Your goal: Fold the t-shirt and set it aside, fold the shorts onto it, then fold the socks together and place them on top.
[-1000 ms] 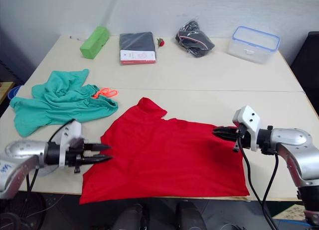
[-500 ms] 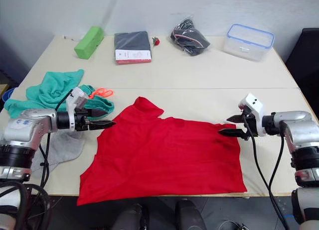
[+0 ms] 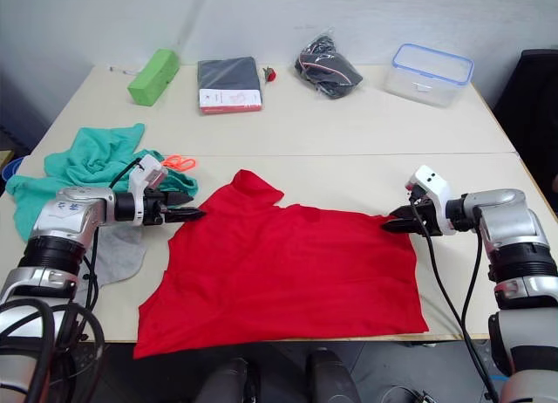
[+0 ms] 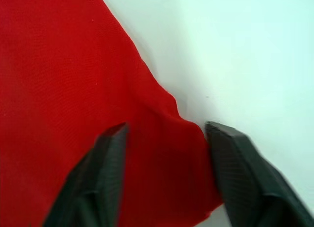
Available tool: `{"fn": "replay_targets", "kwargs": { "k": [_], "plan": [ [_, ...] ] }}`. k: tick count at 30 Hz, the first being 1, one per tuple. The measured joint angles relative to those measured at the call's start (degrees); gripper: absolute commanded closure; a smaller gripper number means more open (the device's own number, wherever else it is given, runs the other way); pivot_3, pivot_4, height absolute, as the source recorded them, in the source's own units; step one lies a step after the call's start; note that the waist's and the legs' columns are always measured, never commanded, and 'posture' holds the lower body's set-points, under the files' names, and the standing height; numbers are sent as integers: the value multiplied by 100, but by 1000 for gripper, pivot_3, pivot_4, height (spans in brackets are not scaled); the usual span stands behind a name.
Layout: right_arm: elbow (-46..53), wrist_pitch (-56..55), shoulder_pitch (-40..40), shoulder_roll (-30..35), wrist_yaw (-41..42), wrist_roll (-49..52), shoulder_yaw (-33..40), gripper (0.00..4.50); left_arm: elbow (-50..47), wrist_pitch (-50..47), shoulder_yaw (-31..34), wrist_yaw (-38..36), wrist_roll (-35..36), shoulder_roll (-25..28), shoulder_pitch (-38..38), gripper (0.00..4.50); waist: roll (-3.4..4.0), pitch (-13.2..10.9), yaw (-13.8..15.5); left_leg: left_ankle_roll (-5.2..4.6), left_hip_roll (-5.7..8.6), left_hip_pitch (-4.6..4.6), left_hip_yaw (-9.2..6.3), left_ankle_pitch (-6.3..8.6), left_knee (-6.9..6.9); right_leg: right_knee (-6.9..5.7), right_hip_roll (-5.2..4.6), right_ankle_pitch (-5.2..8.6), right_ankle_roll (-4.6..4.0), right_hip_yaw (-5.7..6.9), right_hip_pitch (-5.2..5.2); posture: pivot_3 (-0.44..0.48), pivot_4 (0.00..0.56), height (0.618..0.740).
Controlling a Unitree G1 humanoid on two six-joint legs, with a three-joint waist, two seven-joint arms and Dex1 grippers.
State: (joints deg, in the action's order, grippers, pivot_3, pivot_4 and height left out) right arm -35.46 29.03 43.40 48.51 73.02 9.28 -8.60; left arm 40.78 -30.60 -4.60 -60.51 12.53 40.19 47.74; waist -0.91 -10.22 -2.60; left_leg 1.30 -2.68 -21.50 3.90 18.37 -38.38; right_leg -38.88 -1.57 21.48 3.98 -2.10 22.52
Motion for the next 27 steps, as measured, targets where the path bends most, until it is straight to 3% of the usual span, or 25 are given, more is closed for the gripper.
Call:
{"fn": "replay_targets", "kwargs": {
  "k": [4,5,19,23,27],
  "plan": [
    [19,-46,-72,-18,15,-27,24,4500,274,41,4,-6,-148,-156,141,3068,-3,2,12,-1,0,0,0,0,-2,1,-1,0,0,2,0,0,150,740],
    [52,-74,-110,-20,23,-27,46,4500,287,25,-5,-22,-186,-174,156,3354,-4,3,14,-1,0,0,0,0,-2,0,-1,0,0,2,-1,0,150,740],
    [184,-289,-362,-19,-1,-46,230,4500,664,182,-35,-163,-502,-389,412,3354,0,13,86,-2,1,10,-1,1,-13,-8,-2,0,0,2,-11,0,150,740],
    [228,-360,-398,-16,4,-47,241,4500,614,95,11,-295,-484,-456,356,4484,-1,13,83,-2,1,9,-1,2,-13,-7,-1,0,0,2,-11,0,150,740],
    [251,-547,-424,-37,-30,-36,253,4500,268,134,82,-397,-456,-446,96,4484,-1,13,81,-2,0,9,-1,2,-12,-7,-1,0,0,1,-9,0,150,740]
  ]
}}
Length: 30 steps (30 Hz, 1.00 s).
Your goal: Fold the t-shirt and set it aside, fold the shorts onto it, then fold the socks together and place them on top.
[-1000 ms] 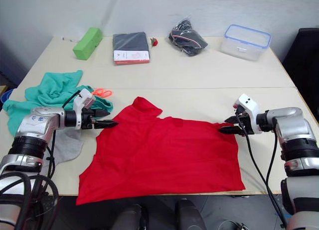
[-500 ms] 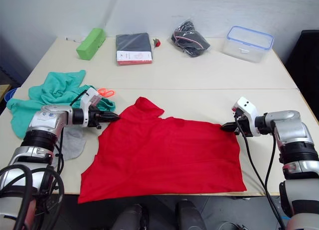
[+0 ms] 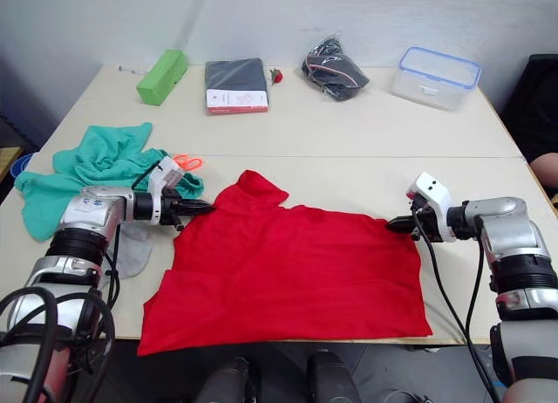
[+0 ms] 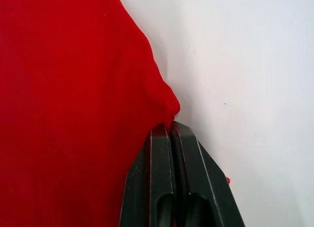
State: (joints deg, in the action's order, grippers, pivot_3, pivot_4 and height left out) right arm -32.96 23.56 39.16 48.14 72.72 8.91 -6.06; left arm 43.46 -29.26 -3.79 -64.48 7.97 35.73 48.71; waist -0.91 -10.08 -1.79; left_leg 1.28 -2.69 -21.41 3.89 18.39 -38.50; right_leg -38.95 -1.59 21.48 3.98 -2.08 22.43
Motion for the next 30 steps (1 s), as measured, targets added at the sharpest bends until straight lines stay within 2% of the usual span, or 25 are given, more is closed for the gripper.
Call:
{"fn": "replay_targets", "kwargs": {
  "k": [5,8,12,15,21,24,30],
  "plan": [
    [111,-721,-271,-108,-170,111,330,4500,-538,426,283,-220,296,-1,-584,4484,1,-5,-19,1,-3,-11,2,-1,0,-1,2,0,0,0,11,0,150,740],
    [686,-1208,-803,-99,-83,302,667,4500,-1148,475,502,-424,604,63,-979,4484,-1,-6,-9,2,-4,-16,-3,-1,3,0,3,0,0,3,14,0,150,740],
    [1269,-3006,-1601,-110,-186,196,869,4500,-1947,1005,877,-463,799,323,-1482,4484,0,-7,-25,2,-2,-15,3,1,4,6,3,0,0,-1,11,0,150,740],
    [1356,-4303,-1727,-111,-480,-11,935,4500,-2316,2286,879,-152,394,408,-1898,4484,0,-8,-56,1,-2,-2,4,1,2,6,4,0,1,-3,-2,0,150,740],
    [1190,-6400,-2225,95,-481,-278,901,4500,-2480,5109,767,700,-565,531,-2311,4484,-3,-10,-35,-3,-2,-1,11,3,18,17,2,0,0,-8,1,0,150,740],
    [871,-7306,-2461,334,-450,-428,858,4500,-2553,6134,774,1055,-860,634,-2514,4484,-4,-10,-31,-5,-3,4,17,3,20,19,1,0,0,-12,-1,0,150,740],
    [490,-8335,-2622,566,-545,-504,693,4500,-2989,7403,794,1646,-1202,905,-2868,4484,-6,-11,-94,-5,-9,31,32,2,35,17,6,0,0,-27,-12,0,150,740]
  ]
}}
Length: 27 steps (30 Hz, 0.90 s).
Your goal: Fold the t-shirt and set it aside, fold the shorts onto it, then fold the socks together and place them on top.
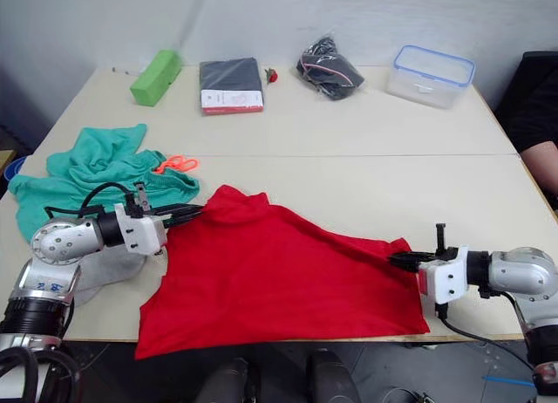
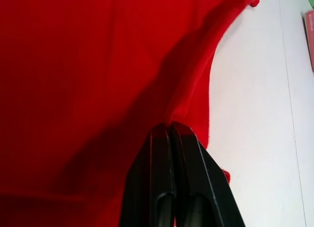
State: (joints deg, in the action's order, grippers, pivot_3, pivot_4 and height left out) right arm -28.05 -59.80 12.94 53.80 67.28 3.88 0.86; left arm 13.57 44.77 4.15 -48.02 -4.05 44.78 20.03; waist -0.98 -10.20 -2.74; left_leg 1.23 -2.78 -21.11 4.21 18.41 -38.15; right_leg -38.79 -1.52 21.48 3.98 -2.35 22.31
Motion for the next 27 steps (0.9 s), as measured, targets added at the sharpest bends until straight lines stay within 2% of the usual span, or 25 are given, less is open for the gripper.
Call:
{"fn": "replay_targets", "kwargs": {
  "k": [4,7,11,13,16,21,24,27],
  "plan": [
    [-145,-246,-128,10,-120,-58,-143,4500,-26,630,0,173,-305,348,-624,4484,0,0,-84,-1,-5,6,14,-3,3,-5,4,0,0,-14,3,0,150,740],
    [-161,-322,-119,73,-210,-79,-295,4500,14,1312,60,460,-668,572,-730,4484,0,0,-70,-7,-3,8,17,-4,0,-6,1,0,0,-17,1,0,150,740],
    [-373,-546,5,198,-334,-235,-414,4500,243,2921,686,1036,-1709,784,-798,4484,0,0,-61,-8,-2,17,34,-4,8,0,0,0,0,-26,0,0,150,740],
    [-484,-554,62,199,-436,-262,-464,4500,340,3357,950,1353,-2117,726,-797,4484,0,0,-61,-7,-4,19,39,-4,9,-1,0,0,0,-29,0,0,150,740],
    [-603,-527,166,199,-550,-276,-508,4500,321,3543,1130,1780,-2391,545,-748,4484,0,0,-60,-6,-4,23,44,-4,9,-8,0,0,0,-33,1,0,150,740],
    [-611,-656,221,234,-600,-283,-669,4500,93,3711,1155,2128,-2588,556,-859,4484,0,0,-66,-6,-4,35,56,-4,14,-12,0,0,0,-43,0,0,150,740],
    [-611,-664,209,282,-607,-286,-746,4500,74,3880,1140,2180,-2828,632,-1250,4484,-3,-1,-90,-7,-6,87,100,-4,42,-10,6,0,0,-83,-23,0,150,740],
    [-611,-648,185,372,-612,-295,-796,4500,154,3887,1098,2245,-3084,767,-1538,4484,-7,-4,-94,-16,-8,158,114,1,76,20,7,0,1,-92,-88,0,150,740]
  ]
}}
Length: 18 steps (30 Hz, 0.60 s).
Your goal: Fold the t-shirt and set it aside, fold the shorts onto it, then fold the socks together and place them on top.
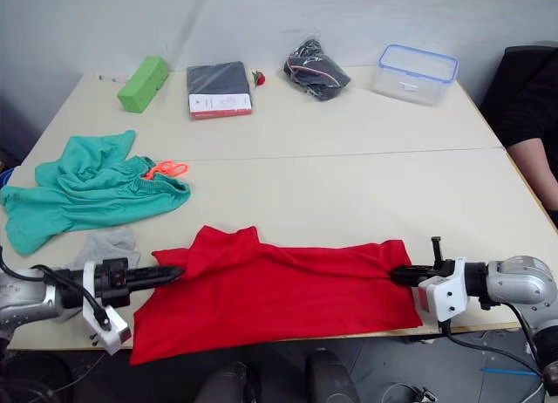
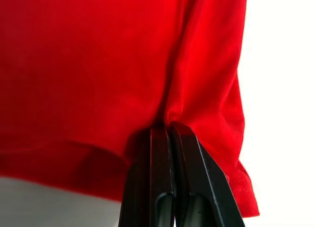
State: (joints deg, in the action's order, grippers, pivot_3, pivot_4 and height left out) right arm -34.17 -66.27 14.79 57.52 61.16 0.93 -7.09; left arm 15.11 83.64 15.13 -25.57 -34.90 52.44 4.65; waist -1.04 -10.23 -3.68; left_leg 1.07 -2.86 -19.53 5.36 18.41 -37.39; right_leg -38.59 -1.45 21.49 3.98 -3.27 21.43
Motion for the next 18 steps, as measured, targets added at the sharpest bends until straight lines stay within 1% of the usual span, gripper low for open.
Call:
{"fn": "replay_targets", "kwargs": {
  "k": [1,2,7,8,9,10,11,12,14,16,18],
  "plan": [
    [0,0,-6,4,-8,-10,-14,4500,65,-27,-25,34,-72,46,-77,4484,-5,-3,2,-25,0,40,4,14,19,17,0,0,0,-4,-38,0,150,740],
    [0,8,-22,4,-17,-19,-32,4500,126,-80,-62,57,-140,73,-121,4484,-5,-3,3,-27,-1,53,4,15,26,29,0,0,0,-3,-52,0,150,740],
    [3,122,-61,5,-68,-15,-121,4500,228,-647,-391,127,-115,261,-193,4484,-18,4,13,-28,-3,53,3,16,25,32,-2,0,0,-1,-53,0,150,740],
    [11,145,-70,6,-71,7,-134,4307,277,-774,-459,123,-45,305,-222,4496,-18,4,14,-28,-3,53,3,16,25,32,-2,0,0,-1,-53,0,150,740],
    [36,187,-88,6,-67,42,-141,4095,313,-956,-563,95,131,361,-305,4282,-18,4,14,-28,-3,54,3,16,26,31,-2,0,0,-1,-52,0,150,740],
    [114,314,-158,25,-40,177,-141,3888,313,-1216,-695,20,454,417,-416,4030,-18,4,13,-27,-4,53,2,16,26,29,-3,0,0,0,-50,0,150,740],
    [252,532,-255,84,43,389,-143,3587,290,-1561,-801,-104,893,439,-559,3811,-18,4,12,-27,-4,52,1,17,26,24,-4,0,0,0,-48,0,150,740],
    [381,746,-331,155,163,590,-145,3218,202,-1919,-901,-252,1358,474,-698,3471,-18,4,16,-26,-5,48,-1,17,25,21,-4,0,0,0,-46,0,150,740],
    [733,1221,-494,324,372,955,-141,2570,-146,-2640,-1006,-596,2245,566,-996,2846,-18,4,20,-27,-6,45,-3,17,22,19,-5,0,0,2,-42,0,150,740],
    [1277,1913,-655,369,505,1367,-110,1895,-588,-3500,-1026,-1048,2993,789,-1315,2219,-22,2,14,-26,-7,41,-5,17,20,15,-3,0,0,2,-41,0,150,740],
    [1924,2740,-805,451,641,1862,-53,1184,-1286,-4715,-933,-1487,3855,1000,-1681,1570,-12,-4,10,-26,-6,35,-6,17,21,15,-4,0,-1,1,-39,0,150,740]
  ]
}}
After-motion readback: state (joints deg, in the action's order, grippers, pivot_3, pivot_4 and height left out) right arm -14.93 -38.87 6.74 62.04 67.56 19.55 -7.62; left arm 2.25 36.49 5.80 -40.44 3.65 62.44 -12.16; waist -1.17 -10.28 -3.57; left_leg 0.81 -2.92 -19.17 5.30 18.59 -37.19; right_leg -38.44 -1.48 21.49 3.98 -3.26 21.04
